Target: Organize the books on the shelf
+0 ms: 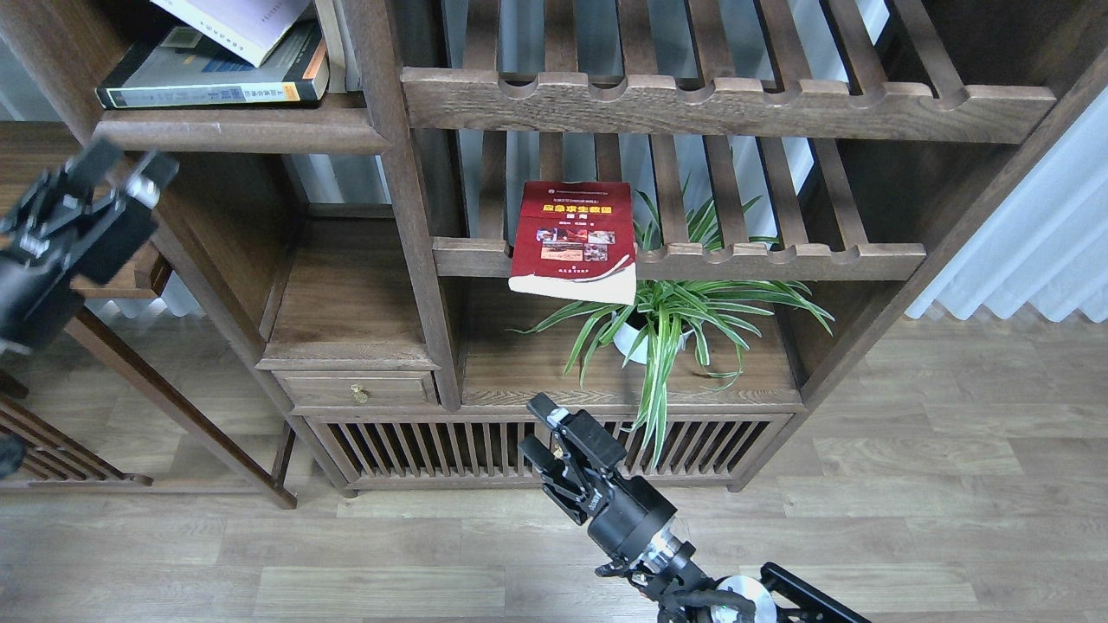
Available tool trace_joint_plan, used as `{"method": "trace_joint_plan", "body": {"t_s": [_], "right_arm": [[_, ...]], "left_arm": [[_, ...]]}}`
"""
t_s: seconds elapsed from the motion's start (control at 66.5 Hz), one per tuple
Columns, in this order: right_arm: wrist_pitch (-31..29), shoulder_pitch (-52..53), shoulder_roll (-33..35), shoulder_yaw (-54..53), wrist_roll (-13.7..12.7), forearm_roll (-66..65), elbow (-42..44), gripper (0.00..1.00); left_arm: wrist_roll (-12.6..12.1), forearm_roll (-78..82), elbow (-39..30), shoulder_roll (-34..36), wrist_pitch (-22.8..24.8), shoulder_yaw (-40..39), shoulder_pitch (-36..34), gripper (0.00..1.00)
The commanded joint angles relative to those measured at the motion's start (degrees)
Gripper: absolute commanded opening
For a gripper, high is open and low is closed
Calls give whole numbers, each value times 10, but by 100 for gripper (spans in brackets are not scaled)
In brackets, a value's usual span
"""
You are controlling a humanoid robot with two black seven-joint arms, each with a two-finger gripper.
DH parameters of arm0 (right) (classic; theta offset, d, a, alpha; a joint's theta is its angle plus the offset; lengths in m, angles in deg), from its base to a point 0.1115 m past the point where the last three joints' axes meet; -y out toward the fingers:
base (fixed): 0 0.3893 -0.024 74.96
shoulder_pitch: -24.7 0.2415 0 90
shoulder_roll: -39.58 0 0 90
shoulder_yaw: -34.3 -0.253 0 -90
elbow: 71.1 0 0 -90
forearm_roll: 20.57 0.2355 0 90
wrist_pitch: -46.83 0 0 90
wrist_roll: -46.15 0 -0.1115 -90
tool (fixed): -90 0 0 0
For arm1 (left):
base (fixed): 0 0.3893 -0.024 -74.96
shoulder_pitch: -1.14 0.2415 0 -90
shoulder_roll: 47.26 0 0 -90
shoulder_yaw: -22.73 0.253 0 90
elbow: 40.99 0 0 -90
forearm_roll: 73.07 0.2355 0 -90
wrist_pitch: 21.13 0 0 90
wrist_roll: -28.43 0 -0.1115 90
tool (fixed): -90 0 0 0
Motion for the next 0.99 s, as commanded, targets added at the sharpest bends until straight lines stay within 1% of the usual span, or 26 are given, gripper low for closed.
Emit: {"method": "trace_joint_plan", "body": {"t_s": [0.0,0.075,0.105,0.18,0.226,0.331,0.406,0.707,0.767,0.782,0.857,0.917,0.977], "right_arm": [[0,24,0,-1,13,-5,3,93],[0,38,0,0,17,-6,5,93],[28,61,0,-1,23,-6,22,94],[60,85,0,-1,30,-6,40,97],[80,104,0,-1,40,-6,54,98],[105,121,0,0,51,-6,72,98],[121,131,0,2,53,-6,79,98],[149,190,0,1,56,-1,82,98],[169,204,0,1,63,1,82,98],[198,219,0,1,74,9,82,97],[232,234,0,1,84,24,83,97],[254,246,0,1,86,38,85,97],[262,251,0,0,86,48,100,97]], "left_arm": [[-20,1,34,22,0,-11,68,100],[-34,1,52,21,0,-19,93,100],[-49,1,64,18,0,-24,115,100],[-59,1,66,17,0,-24,125,100],[-65,1,66,16,0,-24,129,100],[-66,1,66,14,0,-27,128,100],[-66,1,66,14,0,-31,128,100],[-67,2,66,8,0,-32,128,100],[-67,2,66,8,0,-33,128,100],[-67,1,66,8,0,-35,128,100],[-68,1,65,8,0,-35,128,100],[-68,2,65,8,0,-36,127,100],[-68,1,63,8,0,-38,127,100]]}}
